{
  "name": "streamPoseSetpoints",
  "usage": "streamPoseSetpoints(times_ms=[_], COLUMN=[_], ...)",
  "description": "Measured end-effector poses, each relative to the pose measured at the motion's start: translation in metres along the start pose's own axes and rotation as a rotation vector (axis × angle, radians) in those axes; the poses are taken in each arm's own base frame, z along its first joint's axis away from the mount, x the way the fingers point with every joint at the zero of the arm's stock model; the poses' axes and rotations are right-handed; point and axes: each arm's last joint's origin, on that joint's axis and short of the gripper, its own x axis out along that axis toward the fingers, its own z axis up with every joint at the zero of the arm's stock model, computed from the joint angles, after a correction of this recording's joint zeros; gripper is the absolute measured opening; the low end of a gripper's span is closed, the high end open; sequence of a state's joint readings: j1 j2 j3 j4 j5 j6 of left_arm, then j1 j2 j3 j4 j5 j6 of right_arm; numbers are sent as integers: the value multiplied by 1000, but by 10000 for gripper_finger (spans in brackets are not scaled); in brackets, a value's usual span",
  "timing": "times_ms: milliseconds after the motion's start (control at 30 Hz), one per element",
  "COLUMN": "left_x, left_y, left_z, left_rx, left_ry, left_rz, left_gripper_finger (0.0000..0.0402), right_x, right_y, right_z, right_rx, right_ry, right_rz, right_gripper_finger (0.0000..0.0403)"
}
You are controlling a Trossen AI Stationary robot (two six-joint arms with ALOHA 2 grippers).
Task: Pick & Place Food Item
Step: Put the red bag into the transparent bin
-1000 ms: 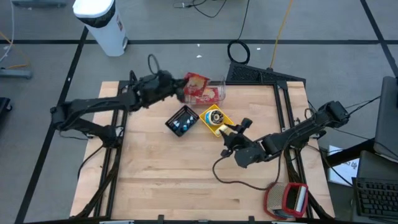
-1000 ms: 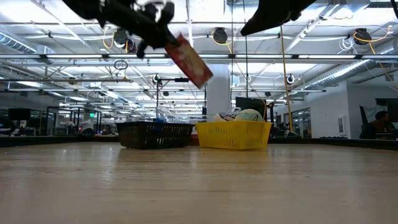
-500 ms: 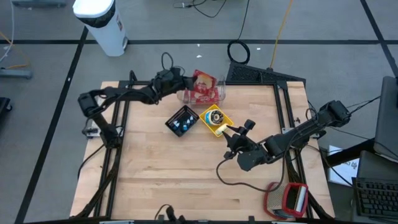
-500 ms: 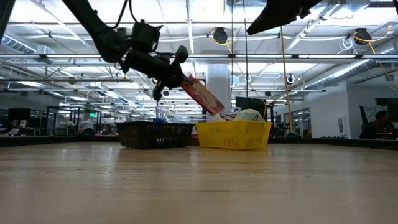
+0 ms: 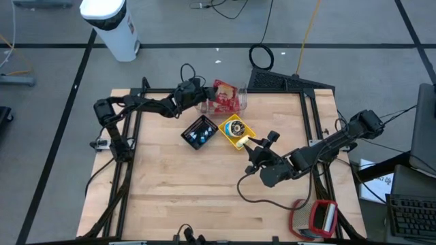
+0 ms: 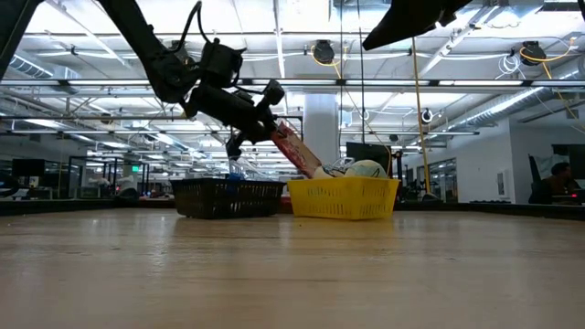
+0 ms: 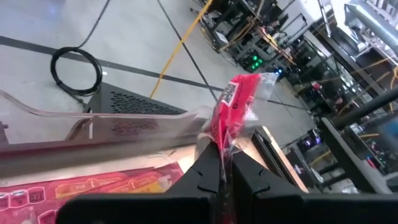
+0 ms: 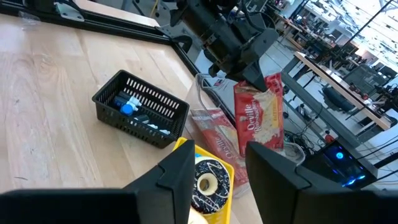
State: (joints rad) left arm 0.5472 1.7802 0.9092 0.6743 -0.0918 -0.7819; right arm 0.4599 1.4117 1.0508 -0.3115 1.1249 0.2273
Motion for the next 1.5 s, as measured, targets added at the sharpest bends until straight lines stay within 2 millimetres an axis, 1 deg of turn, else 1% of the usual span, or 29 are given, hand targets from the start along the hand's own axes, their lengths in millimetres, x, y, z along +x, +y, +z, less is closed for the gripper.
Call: streamPoseSetpoints(times_ms=[367,500,667,833,1033,1267,1500], left_x=[0,0,-1,-1,0,0,-1], left_y=[-1,-1,-5,-7,-5,-1,0], left_z=[1,0,-5,-8,-5,-8,-9], left_rx=[-62,-75,-89,1,89,224,290], left_ry=[-3,1,21,32,22,87,88], left_rz=[-10,-11,-21,-24,-23,-30,-17], left_gripper_finger=[65,76,78,79,79,79,80], right_x=[0,0,0,0,0,0,0], right_y=[0,0,0,0,0,0,0], right_z=[1,1,1,1,1,1,1], right_rx=[8,8,8,8,8,8,8], right_ry=[-3,-3,-3,-3,-3,-2,-2], right_rz=[3,3,3,4,4,4,5], right_gripper_finger=[130,130,130,130,130,130,130])
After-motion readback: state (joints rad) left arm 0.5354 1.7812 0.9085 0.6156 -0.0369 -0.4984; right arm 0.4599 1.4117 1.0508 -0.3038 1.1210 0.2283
